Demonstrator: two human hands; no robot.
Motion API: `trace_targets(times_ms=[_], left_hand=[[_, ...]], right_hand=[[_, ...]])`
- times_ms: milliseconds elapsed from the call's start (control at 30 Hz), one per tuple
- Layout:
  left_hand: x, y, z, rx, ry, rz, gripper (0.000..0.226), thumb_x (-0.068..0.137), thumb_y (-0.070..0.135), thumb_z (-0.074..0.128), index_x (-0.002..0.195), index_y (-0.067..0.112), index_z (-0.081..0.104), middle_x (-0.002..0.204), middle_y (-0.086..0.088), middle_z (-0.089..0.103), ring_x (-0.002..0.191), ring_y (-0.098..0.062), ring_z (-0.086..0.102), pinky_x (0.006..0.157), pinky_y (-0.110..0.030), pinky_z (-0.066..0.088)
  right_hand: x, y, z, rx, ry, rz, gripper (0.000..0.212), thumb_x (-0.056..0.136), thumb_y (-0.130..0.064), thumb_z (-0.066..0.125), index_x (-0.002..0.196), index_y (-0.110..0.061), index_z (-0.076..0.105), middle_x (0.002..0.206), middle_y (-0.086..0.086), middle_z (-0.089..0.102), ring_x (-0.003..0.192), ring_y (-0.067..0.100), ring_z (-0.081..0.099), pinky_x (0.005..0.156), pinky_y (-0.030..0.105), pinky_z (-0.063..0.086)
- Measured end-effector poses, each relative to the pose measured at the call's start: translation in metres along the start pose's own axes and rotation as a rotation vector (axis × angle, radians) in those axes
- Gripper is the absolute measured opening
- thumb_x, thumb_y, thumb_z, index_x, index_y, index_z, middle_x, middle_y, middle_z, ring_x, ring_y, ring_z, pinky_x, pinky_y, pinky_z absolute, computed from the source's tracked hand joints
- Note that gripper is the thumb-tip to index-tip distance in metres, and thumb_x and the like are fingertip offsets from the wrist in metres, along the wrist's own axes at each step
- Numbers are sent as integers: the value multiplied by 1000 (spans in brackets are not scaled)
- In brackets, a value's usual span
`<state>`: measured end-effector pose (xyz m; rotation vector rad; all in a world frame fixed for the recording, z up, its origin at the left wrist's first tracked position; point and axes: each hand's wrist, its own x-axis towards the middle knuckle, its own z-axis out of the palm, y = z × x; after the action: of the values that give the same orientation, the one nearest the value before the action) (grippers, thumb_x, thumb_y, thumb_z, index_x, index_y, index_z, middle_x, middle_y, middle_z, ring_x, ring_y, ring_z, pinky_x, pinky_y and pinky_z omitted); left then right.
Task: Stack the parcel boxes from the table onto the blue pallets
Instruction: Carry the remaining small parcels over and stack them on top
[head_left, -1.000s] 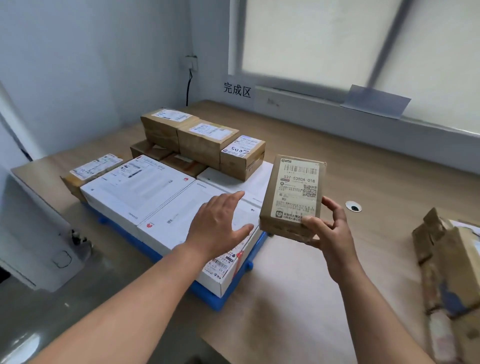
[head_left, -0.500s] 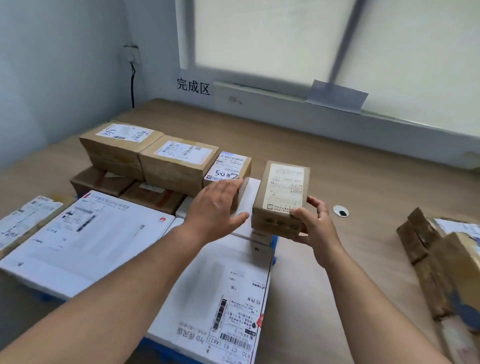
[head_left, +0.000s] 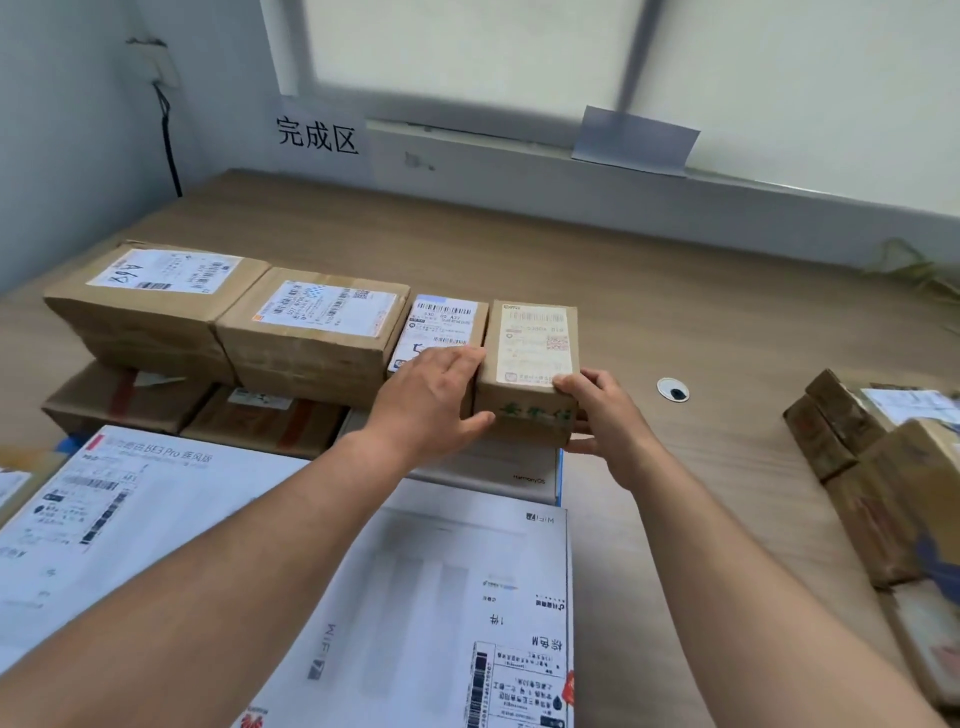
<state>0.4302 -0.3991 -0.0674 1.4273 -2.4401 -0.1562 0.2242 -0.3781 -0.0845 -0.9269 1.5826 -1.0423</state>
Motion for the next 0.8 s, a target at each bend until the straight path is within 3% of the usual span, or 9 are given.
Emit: trace_targets(times_ms=[100,300,533,600,700,800], left_hand=[[0,-3,2,9,9,21,69,88,48,55,146,23,28,147,5,37,136,-14,28,110,-30,24],[2,-4,3,25,-3,38,65,91,49,51,146,23,30,149,4,35,138,-15,26,114,-33,24],[1,-4,2,25,-20,43,64,92,47,50,147,23,28,149,4,35,138,-15,26,113,-33,24],[0,-3,-1,2,-32,44,65,92,46,51,147,23,27,148,3,36,137,-16,27,113,-33,25],[-1,-2,-5,-45,-25,45,66,91,44,52,147,21,27,147,2,38,136,-16,30,112,-34,28],[-1,4,-6,-48,59,64,63,91,42,53,146,18,32,147,-1,38,136,-19,30,111,-34,26]], right_hand=[[2,2,1,-117,-7,4,38,93,-39,53,126,-19,49,99,-4,63,90,16,60,76,37,47],[-1,4,4,-174,-12,-4,34,96,-41,46,123,-21,52,112,-1,61,103,19,58,77,36,46],[-4,2,6,-223,11,-10,34,97,-42,44,125,-23,49,116,1,60,103,21,56,81,38,45],[-7,1,4,-251,24,-33,45,95,-47,46,133,-22,46,124,1,59,108,21,55,81,37,44],[-13,-1,-2,-298,108,-75,73,84,-59,50,144,-20,37,139,3,50,115,20,50,97,44,42],[-22,-4,-10,-371,236,-155,61,90,-50,55,140,-16,44,136,5,53,119,20,52,100,41,43]])
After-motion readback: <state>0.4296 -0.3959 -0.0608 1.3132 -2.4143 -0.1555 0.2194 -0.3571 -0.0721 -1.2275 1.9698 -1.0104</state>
